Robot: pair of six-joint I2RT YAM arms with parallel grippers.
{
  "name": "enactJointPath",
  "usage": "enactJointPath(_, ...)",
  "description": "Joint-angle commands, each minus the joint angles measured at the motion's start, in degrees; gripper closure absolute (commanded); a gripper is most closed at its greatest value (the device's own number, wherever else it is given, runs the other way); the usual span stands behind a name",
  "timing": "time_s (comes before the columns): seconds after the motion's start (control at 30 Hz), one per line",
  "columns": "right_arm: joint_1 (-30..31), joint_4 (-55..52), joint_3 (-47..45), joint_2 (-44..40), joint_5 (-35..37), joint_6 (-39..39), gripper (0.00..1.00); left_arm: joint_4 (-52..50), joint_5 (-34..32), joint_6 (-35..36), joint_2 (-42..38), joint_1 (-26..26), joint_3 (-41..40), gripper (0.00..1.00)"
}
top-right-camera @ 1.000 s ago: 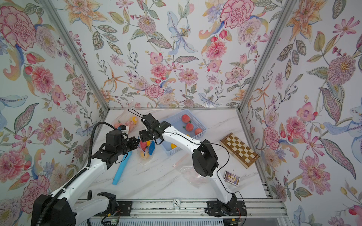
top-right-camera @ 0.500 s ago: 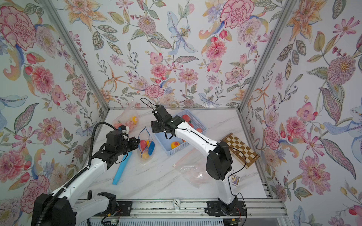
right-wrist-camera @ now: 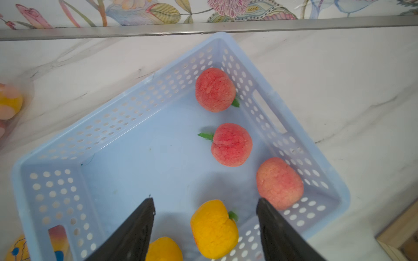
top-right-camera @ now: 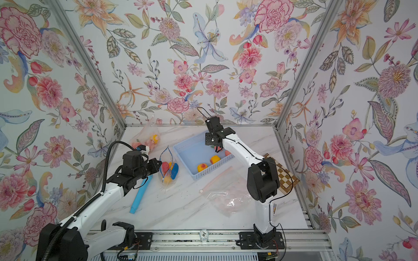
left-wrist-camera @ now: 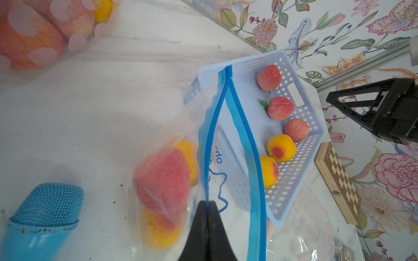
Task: Place the peach in a zip-top bag and seal the zipper
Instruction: Pick up the peach from the basket.
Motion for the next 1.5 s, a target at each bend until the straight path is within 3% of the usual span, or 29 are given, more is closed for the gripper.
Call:
enactJointPath(0.0,-2.5,-1.5,0.3,2.5,0.8,-0.2,0.26,0.9,0.7,0.0,0.5,0.6,-0.9,1.00)
enactJointPath(0.33,-7.1,-2.0,4.2,9.7,-2.8,-1.1,0.25,0.8,0.7,-0.1,0.8,0.5,-0.7,1.00)
enactJointPath(1.33,-7.9,-2.0,10.9,20.5,-10.1,-1.5,0.31,1.3,1.1,-0.2,1.0,0.6,-1.0,1.00)
enactJointPath(1.47,-7.9,-2.1,10.9,20.3,-10.5,-1.7,0.38,1.4,1.2,-0.1,1.2,0.6,-1.0,1.00)
